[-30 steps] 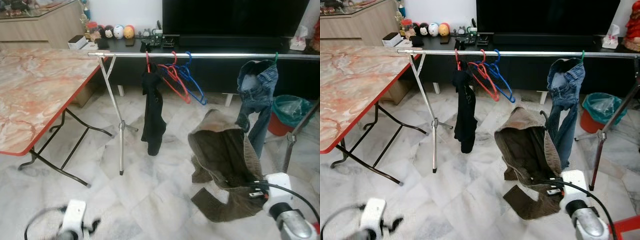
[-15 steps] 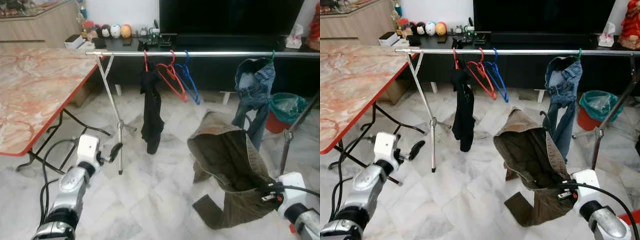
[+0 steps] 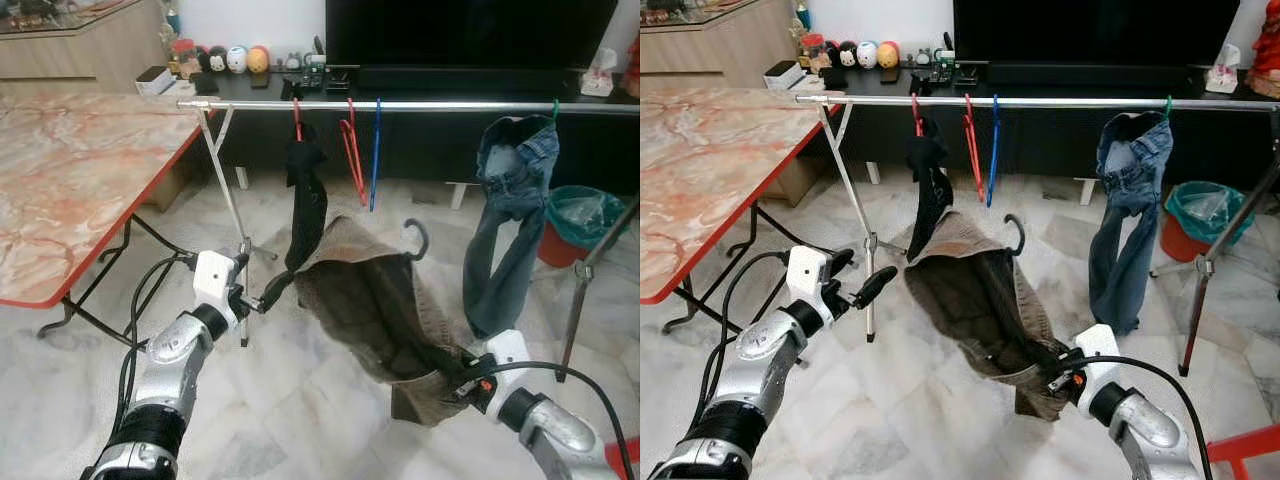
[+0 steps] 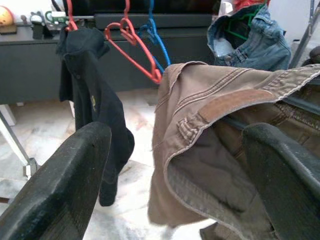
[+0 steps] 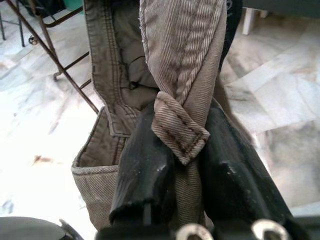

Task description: Hang hanger

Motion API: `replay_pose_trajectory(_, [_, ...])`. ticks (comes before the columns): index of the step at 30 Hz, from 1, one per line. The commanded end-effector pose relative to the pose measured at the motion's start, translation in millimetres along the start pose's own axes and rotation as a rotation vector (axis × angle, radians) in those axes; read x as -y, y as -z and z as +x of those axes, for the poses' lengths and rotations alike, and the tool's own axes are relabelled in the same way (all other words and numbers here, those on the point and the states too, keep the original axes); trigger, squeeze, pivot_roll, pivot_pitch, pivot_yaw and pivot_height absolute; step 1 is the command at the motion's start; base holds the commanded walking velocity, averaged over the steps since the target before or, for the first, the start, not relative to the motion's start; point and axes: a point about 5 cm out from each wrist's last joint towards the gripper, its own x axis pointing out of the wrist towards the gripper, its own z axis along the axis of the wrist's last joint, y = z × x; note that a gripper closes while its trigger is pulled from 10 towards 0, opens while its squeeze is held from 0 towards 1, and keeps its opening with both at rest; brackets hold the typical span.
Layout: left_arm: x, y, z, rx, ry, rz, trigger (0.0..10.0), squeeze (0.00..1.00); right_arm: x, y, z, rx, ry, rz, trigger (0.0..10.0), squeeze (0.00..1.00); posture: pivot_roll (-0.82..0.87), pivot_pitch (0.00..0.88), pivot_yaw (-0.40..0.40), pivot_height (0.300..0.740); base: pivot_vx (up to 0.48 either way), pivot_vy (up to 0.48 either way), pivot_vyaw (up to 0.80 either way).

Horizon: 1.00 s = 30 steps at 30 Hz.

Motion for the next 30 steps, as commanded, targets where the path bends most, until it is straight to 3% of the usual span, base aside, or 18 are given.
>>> replay_pose_trajectory(1, [-2.5, -4.1, -2.7, -0.002, 0.013, 0.007, 10.0, 0.0, 4.0, -15.1, 5.0, 0.041, -0.016, -0.04, 10.0, 0.0, 0.06, 0.0, 0.05, 0.74, 0.0, 0.0, 0.0])
replay_pose_trajectory(5, [-1.0, -5.5, -2.1, -0.01, 0.039, 0.009, 10.0, 0.0, 8.0, -10.5, 7.8, -0.025, -0.009, -0.069, 10.0, 0.0, 0.06, 0.0, 0.049, 0.74, 0.0, 0.0, 0.0])
replay_pose_trajectory(6, [5.9, -1.5, -0.7, -0.05, 0.101, 0.049, 10.0, 0.0, 7.2, -10.4, 13.2, -0.035, -0.02, -0.07, 10.0, 0.0, 0.06, 0.0, 0.048, 0.74, 0.0, 0.0, 0.0])
replay_pose_trajectory(11, [18.7, 0.1, 0.7, -0.079, 0.196, 0.053, 10.0, 0.0, 0.9, -15.4, 27.6, -0.022, -0.031, -0.066, 10.0, 0.0, 0.06, 0.0, 0.05, 0.74, 0.0, 0.0, 0.0])
replay_pose_trajectory(13, [27.2, 1.6, 1.2, -0.105, 0.267, 0.091, 10.0, 0.0, -3.9, -17.9, 36.8, -0.011, -0.04, -0.065, 10.0, 0.0, 0.07, 0.005, 0.052, 0.74, 0.0, 0.0, 0.0])
replay_pose_trajectory(18, [28.2, 0.5, 2.6, -0.121, 0.293, 0.169, 10.0, 0.0, -5.7, -27.5, 48.3, 0.03, -0.033, -0.075, 10.0, 0.0, 0.07, 0.021, 0.059, 0.74, 0.0, 0.0, 0.0])
replay_pose_trajectory(19, [28.0, 0.2, 2.8, -0.121, 0.294, 0.172, 10.0, 0.38, -6.3, -29.4, 49.4, 0.038, -0.038, -0.072, 10.0, 0.0, 0.07, 0.025, 0.061, 0.74, 0.0, 0.0, 0.0])
replay_pose_trajectory(20, [27.5, 0.5, 3.2, -0.129, 0.295, 0.181, 10.0, 1.0, -7.4, -31.5, 50.6, 0.045, -0.047, -0.072, 10.0, 0.0, 0.07, 0.025, 0.061, 0.74, 0.0, 0.0, 0.0])
replay_pose_trajectory(22, [26.8, 2.2, 5.3, -0.148, 0.291, 0.266, 10.0, 1.0, -10.3, -35.0, 52.1, 0.05, -0.084, -0.081, 10.0, 0.0, 0.07, 0.031, 0.063, 0.74, 0.0, 0.0, 0.0])
replay_pose_trajectory(25, [25.6, -1.8, 8.6, -0.126, 0.254, 0.294, 10.0, 1.0, -10.2, -34.8, 51.6, 0.045, -0.092, -0.088, 10.0, 0.0, 0.07, 0.038, 0.065, 0.74, 0.0, 0.0, 0.0])
replay_pose_trajectory(30, [20.7, -9.0, 14.8, -0.082, 0.16, 0.409, 10.0, 1.0, -13.1, -30.4, 48.6, 0.025, -0.125, -0.08, 10.0, 0.0, 0.07, 0.048, 0.068, 0.74, 0.0, 0.0, 0.0])
